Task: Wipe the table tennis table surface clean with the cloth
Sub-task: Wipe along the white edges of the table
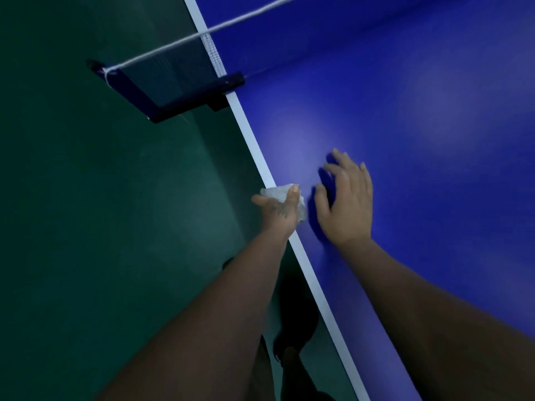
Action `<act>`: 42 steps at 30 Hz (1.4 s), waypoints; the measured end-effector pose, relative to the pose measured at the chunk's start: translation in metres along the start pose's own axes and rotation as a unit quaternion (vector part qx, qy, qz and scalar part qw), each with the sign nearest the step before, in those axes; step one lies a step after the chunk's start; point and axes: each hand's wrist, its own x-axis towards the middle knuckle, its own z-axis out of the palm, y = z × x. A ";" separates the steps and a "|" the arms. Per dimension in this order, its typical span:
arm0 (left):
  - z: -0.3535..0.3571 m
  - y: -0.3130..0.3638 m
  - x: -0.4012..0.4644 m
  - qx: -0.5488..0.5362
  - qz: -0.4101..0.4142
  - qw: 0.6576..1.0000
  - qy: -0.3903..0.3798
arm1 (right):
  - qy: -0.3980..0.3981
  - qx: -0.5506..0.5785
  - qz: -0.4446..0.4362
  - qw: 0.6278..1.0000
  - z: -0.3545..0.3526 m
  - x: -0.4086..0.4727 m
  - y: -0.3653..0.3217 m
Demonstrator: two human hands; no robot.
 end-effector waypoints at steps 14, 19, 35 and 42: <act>-0.022 0.105 0.076 -0.019 -0.003 1.000 0.016 | -0.012 -0.111 0.052 0.992 0.046 0.079 -0.026; -0.030 0.143 0.100 -0.025 -0.013 0.999 0.040 | 0.006 -0.118 0.046 0.992 0.047 0.081 -0.028; -0.043 0.155 0.119 -0.036 0.052 0.993 0.096 | 0.001 -0.143 0.044 0.989 0.050 0.083 -0.025; -0.073 0.140 0.111 -0.087 0.031 0.987 0.134 | -0.012 -0.139 0.047 0.989 0.049 0.082 -0.025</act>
